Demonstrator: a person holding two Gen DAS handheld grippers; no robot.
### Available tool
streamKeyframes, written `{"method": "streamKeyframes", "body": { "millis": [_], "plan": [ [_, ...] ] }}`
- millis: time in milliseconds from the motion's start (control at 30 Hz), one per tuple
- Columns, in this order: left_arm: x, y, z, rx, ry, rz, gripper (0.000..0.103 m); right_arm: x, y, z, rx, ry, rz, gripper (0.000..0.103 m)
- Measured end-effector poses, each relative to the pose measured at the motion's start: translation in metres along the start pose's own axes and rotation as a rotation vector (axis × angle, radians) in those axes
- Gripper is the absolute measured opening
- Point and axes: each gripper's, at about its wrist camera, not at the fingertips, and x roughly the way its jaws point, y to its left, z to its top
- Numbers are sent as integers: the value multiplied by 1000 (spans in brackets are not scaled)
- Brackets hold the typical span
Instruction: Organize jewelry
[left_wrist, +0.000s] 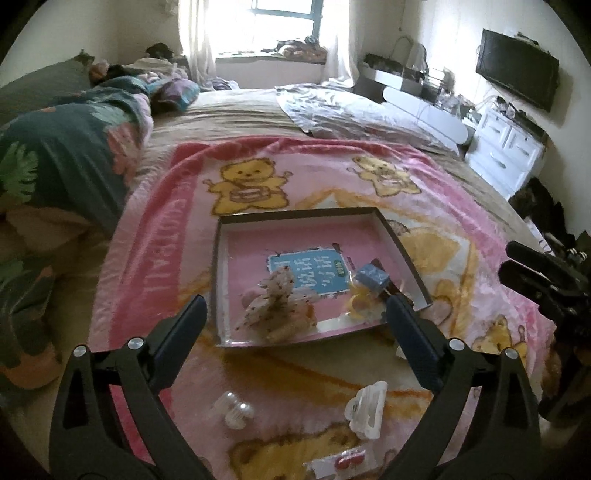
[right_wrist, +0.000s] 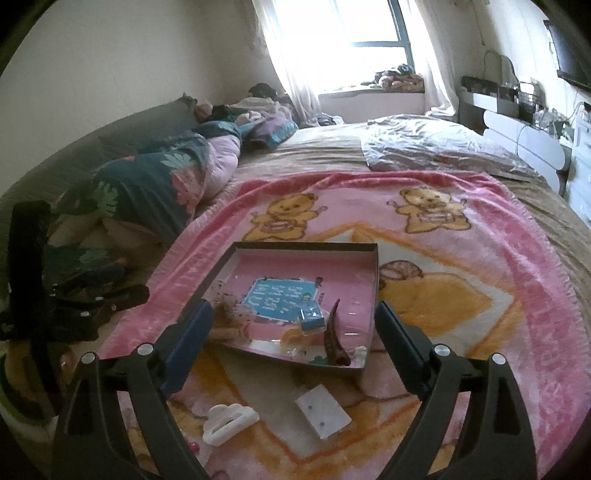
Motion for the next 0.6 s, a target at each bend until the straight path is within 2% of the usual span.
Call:
{"method": "streamKeyframes", "body": {
  "millis": [600],
  "plan": [
    [-58,19,-45,-31,-50,77,91,-61,25,-27,-44,-56,16,90]
  ]
}}
